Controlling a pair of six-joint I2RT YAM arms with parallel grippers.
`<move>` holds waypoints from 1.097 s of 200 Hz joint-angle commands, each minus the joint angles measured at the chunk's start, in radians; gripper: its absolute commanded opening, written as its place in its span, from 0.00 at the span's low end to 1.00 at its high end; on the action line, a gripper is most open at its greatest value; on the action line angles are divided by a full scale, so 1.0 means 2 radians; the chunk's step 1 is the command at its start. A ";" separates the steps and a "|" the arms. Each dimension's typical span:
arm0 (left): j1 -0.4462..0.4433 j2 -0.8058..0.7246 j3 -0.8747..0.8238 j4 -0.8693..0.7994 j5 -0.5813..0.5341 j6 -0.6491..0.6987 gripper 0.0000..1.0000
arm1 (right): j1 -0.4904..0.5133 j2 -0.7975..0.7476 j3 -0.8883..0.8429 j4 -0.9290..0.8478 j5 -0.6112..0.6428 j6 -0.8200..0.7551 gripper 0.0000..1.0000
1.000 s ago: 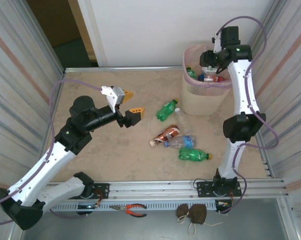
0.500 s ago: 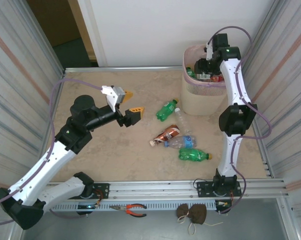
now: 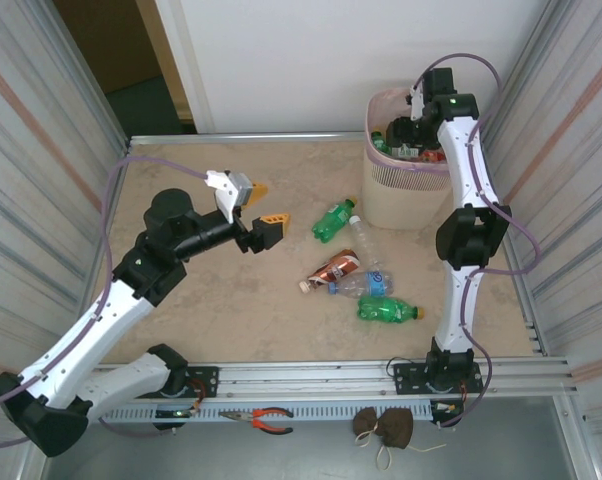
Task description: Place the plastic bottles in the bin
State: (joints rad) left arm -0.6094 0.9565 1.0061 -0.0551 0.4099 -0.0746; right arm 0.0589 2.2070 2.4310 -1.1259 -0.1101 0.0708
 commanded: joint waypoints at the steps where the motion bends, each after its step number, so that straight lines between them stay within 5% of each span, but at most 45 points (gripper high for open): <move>1: 0.004 0.002 0.009 0.012 0.007 -0.004 0.84 | -0.003 -0.027 -0.002 0.002 0.005 0.007 0.78; 78: 0.004 0.017 0.018 0.005 0.015 -0.002 0.84 | -0.003 -0.093 -0.003 -0.007 -0.005 0.015 0.83; 149: 0.004 0.049 0.021 -0.006 0.026 0.011 0.80 | 0.000 -0.118 -0.015 -0.007 0.006 0.030 0.59; 219: 0.005 0.165 0.063 -0.099 0.030 0.094 0.77 | 0.004 -0.260 -0.154 0.049 -0.020 0.059 0.54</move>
State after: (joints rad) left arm -0.6075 1.2163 1.0653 -0.1493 0.4492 0.0162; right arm 0.0597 1.8282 2.1792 -1.0840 -0.1249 0.1490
